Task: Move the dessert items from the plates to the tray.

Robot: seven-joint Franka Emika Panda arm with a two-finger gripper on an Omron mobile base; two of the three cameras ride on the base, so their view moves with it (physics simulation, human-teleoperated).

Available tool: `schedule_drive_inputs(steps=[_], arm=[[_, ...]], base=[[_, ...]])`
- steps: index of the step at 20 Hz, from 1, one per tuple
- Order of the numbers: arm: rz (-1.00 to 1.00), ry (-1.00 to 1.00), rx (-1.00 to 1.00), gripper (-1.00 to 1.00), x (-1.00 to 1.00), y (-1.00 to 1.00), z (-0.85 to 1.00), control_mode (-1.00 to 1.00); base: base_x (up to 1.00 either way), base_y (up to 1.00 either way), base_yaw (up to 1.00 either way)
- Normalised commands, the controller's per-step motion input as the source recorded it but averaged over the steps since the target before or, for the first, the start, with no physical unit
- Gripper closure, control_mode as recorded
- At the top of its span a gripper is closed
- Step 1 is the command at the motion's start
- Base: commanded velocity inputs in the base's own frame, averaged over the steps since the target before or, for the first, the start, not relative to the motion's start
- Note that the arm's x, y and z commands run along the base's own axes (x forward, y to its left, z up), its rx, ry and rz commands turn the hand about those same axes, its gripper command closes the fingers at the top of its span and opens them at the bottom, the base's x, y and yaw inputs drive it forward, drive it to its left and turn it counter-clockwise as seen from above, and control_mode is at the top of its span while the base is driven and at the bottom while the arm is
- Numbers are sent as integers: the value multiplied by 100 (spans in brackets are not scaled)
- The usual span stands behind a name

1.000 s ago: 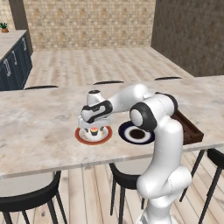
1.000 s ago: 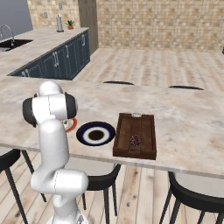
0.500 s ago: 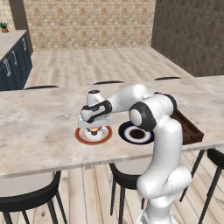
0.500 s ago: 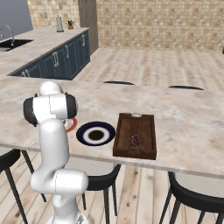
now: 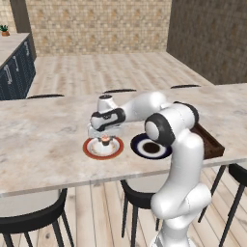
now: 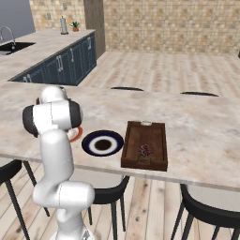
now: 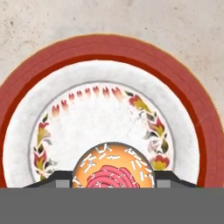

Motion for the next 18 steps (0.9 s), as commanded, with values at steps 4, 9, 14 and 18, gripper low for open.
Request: schedule_drive_inputs(steps=[4,9,14,18], arm=[[0,0,0,100,-15,-23,52,-100],[0,-1,0,100,-37,-50,44,-100],[0,-1,0,100,-31,-56,52,-100],[0,-2,0,100,-29,-63,29,-100]], base=[[0,0,0],[0,0,0],[0,0,0],[0,0,0]])
